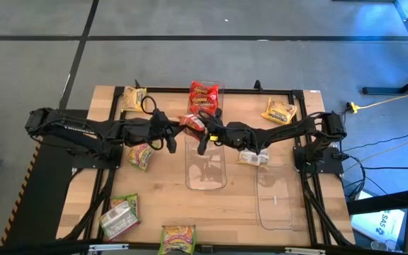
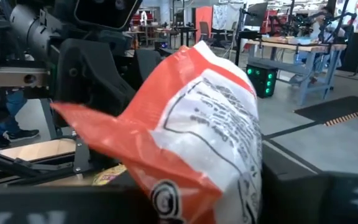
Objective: Sort Maruchan noodles
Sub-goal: Put the orange noodle pack into the top transparent bin
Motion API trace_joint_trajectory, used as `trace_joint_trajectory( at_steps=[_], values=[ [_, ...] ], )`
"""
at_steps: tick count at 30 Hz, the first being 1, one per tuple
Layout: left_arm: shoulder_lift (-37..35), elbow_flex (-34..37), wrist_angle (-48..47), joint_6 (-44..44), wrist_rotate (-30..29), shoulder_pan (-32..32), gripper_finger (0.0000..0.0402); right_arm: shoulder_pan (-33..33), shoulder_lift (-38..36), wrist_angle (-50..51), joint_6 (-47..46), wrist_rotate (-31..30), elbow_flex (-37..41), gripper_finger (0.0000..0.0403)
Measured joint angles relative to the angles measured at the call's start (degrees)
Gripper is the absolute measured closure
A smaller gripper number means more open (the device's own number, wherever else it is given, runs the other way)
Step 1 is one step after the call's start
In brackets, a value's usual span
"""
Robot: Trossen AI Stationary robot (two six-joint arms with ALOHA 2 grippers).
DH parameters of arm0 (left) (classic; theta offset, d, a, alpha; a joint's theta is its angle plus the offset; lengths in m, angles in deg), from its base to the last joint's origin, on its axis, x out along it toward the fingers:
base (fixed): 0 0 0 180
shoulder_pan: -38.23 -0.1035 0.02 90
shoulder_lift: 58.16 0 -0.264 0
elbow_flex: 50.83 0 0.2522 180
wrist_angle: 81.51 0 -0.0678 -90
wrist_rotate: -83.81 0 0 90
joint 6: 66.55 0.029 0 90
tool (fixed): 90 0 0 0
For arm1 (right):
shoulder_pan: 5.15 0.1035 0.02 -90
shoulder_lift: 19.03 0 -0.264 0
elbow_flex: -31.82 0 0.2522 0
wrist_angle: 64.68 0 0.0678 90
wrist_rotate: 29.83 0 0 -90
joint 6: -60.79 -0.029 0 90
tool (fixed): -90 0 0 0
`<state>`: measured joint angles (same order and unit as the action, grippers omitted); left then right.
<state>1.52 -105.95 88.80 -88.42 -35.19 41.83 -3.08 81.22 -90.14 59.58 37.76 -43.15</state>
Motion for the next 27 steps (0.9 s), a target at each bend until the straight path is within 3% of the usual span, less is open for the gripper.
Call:
trace_joint_trajectory(
  at_steps=[4, 13, 22, 27],
  values=[
    [0.0, 0.0, -0.4, 2.0, 0.8, 0.0, 0.0332, 0.0, 0.0, 0.1, 0.3, 0.1, 0.0, 0.0295],
    [-2.8, 0.0, -1.4, 5.6, -0.3, -0.1, 0.024, 0.0, 0.0, -0.3, 0.3, 1.2, -0.1, 0.0283],
    [-13.2, -0.1, -20.1, 7.0, -0.6, -0.1, 0.0236, -0.3, -0.4, 0.9, 0.7, 1.5, -0.1, 0.0281],
    [-18.0, 4.5, -20.0, 4.6, 1.7, 0.0, 0.0237, -1.4, -0.8, 4.5, 1.9, 2.5, -2.0, 0.0281]
  ],
)
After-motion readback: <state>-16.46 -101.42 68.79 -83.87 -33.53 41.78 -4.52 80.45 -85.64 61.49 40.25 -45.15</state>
